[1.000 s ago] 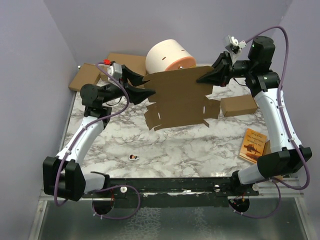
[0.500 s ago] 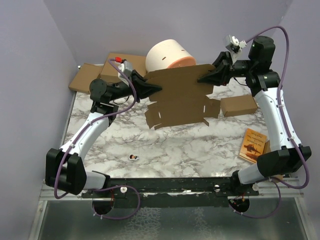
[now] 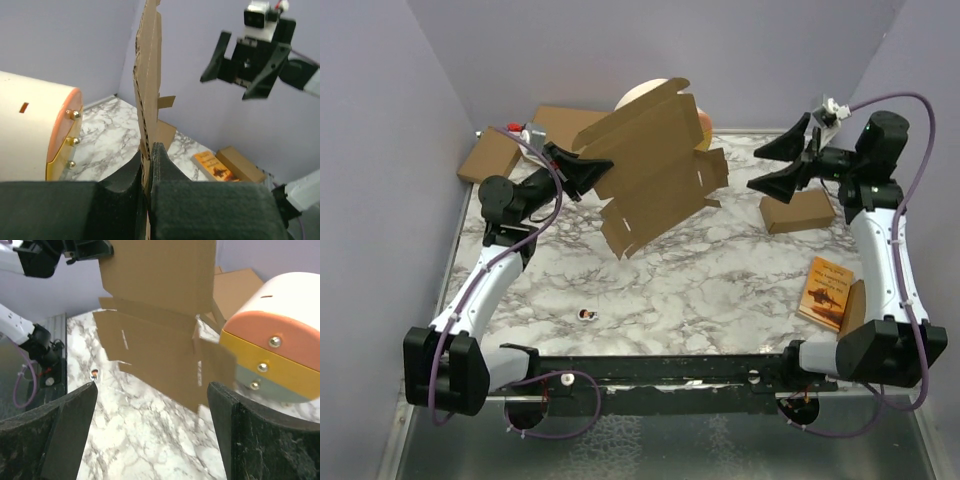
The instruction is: Fold the paper box
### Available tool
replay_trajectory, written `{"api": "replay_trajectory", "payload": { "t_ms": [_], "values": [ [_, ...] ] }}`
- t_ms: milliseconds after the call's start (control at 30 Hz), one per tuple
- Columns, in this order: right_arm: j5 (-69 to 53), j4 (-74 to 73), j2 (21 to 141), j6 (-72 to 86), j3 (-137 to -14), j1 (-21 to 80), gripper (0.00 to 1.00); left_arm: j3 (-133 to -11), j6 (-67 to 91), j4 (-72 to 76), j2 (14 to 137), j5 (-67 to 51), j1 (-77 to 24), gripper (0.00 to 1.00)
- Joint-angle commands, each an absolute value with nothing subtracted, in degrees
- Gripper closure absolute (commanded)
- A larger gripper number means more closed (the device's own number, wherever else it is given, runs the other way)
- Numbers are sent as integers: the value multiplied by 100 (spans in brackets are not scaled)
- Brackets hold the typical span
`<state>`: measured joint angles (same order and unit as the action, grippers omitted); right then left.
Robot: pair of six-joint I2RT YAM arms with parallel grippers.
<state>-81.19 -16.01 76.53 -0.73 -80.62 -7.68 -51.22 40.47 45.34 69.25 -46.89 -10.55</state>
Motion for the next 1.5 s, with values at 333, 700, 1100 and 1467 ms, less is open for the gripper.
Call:
{"api": "replay_trajectory", "payload": {
  "t_ms": [333, 700, 1100, 1467],
  "values": [
    [-6354, 4694, 7412, 4454, -3409, 236, 8, -4672, 5464, 5694, 6395, -2626, -1285, 100],
    [-5508, 6658, 8380, 6546, -3447, 650, 22, -4619, 5856, 6078, 6446, -2280, -1530, 100],
    [-5290, 7746, 8765, 7260, -3658, 654, 55, -4518, 6074, 6294, 6570, -2259, -1556, 100],
    [-5348, 7793, 8933, 7272, -3811, 658, 80, -4450, 6105, 6301, 6598, -2264, -1572, 100]
  ]
}}
